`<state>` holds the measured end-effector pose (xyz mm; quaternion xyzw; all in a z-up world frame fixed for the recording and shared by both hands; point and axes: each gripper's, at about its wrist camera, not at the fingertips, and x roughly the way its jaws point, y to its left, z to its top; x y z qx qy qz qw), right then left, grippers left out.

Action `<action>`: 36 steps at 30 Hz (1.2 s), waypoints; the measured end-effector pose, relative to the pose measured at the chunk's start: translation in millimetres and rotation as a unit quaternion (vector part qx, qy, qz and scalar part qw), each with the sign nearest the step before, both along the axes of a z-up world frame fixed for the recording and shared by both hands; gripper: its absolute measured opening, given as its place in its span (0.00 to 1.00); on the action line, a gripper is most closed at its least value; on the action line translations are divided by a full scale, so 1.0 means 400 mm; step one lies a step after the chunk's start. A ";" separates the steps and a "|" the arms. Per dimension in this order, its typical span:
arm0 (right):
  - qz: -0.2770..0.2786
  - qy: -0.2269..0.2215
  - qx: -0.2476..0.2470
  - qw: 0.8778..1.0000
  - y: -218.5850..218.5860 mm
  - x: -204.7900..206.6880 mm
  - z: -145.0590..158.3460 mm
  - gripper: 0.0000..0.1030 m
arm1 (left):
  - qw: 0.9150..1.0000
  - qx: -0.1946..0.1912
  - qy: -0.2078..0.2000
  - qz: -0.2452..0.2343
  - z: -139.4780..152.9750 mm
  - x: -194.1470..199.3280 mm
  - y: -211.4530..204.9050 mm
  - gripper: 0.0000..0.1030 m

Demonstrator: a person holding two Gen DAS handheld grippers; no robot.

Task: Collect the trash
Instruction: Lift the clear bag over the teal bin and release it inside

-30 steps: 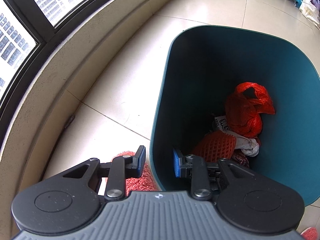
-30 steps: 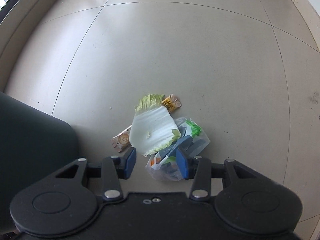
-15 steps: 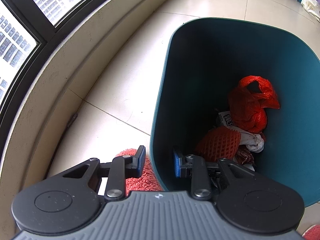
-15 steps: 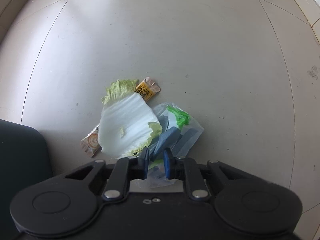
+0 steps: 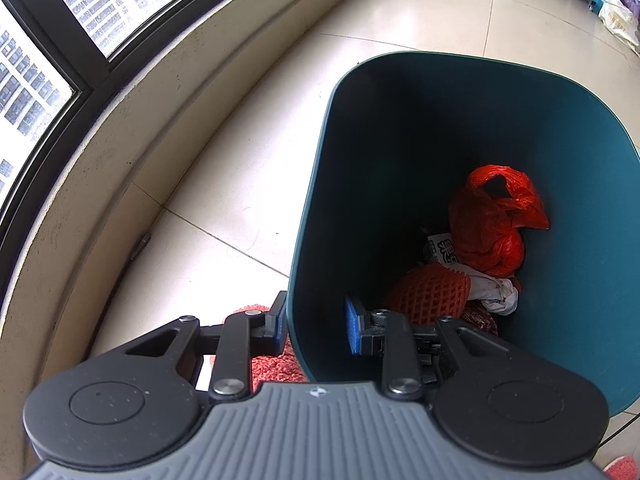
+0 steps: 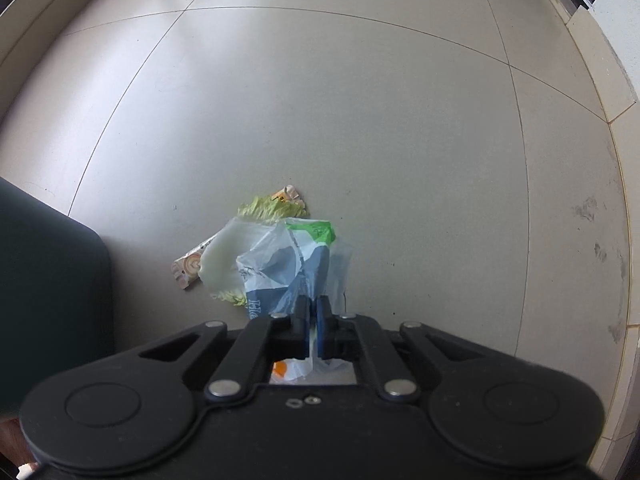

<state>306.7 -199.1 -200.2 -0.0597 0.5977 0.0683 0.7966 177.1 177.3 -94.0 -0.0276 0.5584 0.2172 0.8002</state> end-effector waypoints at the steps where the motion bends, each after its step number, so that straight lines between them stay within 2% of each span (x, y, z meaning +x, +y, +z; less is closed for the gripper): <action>1: 0.009 -0.006 0.000 1.000 0.000 -0.008 0.025 0.02 | 1.000 0.002 0.000 -0.001 0.000 0.000 -0.002 0.27; 5: 0.042 -0.028 0.016 0.999 0.009 -0.038 0.121 0.02 | 1.000 0.002 -0.001 -0.002 0.000 -0.002 0.001 0.27; 9: 0.074 -0.058 0.061 0.994 0.043 -0.072 0.250 0.02 | 1.000 -0.006 -0.003 0.000 0.003 -0.002 0.008 0.27; 14: 0.119 -0.095 0.122 0.981 0.113 -0.112 0.403 0.02 | 1.000 -0.010 -0.005 0.000 0.005 -0.004 0.011 0.27; 19: 0.171 -0.122 0.155 0.965 0.205 -0.151 0.500 0.02 | 1.000 -0.014 -0.005 0.001 0.006 -0.003 0.013 0.27; 31: 0.257 -0.106 0.162 0.947 0.432 -0.196 0.503 0.02 | 1.000 -0.029 -0.010 0.006 0.010 -0.004 0.015 0.27; 36: 0.278 -0.091 0.139 0.946 0.513 -0.213 0.453 0.02 | 0.999 -0.030 -0.010 0.005 0.011 -0.006 0.018 0.27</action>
